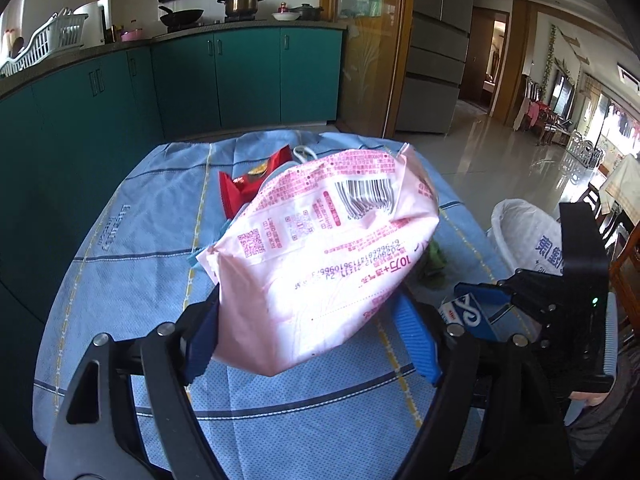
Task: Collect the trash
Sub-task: 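Carry the pink package with the left tool while the right tool carries the box toward the bin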
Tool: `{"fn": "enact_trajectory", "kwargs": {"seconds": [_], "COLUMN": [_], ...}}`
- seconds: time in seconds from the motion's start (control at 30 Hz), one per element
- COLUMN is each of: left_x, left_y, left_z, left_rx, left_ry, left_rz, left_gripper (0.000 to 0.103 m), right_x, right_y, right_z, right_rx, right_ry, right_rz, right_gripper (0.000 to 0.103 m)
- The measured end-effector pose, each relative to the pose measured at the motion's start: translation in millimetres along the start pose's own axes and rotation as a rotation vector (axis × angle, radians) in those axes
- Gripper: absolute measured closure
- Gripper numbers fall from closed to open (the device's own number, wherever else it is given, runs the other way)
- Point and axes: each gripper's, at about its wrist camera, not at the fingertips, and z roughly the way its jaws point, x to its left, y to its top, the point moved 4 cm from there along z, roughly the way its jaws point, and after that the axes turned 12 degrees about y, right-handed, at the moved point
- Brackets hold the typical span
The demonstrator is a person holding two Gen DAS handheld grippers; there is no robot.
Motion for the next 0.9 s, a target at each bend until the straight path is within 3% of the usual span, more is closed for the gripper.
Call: {"fn": "enact_trajectory", "kwargs": {"seconds": [0.13, 0.27, 0.37, 0.5, 0.63, 0.77, 0.9], "left_x": [-5.8, -5.6, -5.0, -3.5, -3.3, 4.1, 15.5], "left_y": [3.7, -6.1, -18.1, -30.0, -32.5, -35.4, -37.3], "left_z": [4.3, 18.0, 19.0, 12.1, 12.8, 14.3, 6.3], "left_rx": [-0.007, 0.041, 0.053, 0.040, 0.047, 0.046, 0.043], "left_ry": [-0.014, 0.016, 0.048, 0.041, 0.010, 0.013, -0.011], "left_rz": [0.014, 0.027, 0.041, 0.050, 0.042, 0.042, 0.011], "left_gripper": [0.023, 0.023, 0.023, 0.022, 0.021, 0.021, 0.021], "right_x": [-6.7, -8.5, -8.1, -2.8, 1.9, 5.6, 10.8], "right_y": [1.4, -4.3, -7.3, -16.3, -37.6, -53.2, -53.1], "right_z": [0.9, -2.1, -2.8, -9.2, -22.8, -28.3, -19.7], "right_rx": [-0.002, -0.011, -0.003, -0.012, -0.081, -0.142, -0.207], "right_ry": [0.004, 0.006, -0.024, -0.074, -0.158, -0.141, -0.210], "right_rz": [0.010, 0.009, 0.007, 0.036, 0.127, 0.201, 0.165], "right_gripper": [0.039, 0.038, 0.028, 0.023, 0.018, 0.016, 0.010]}}
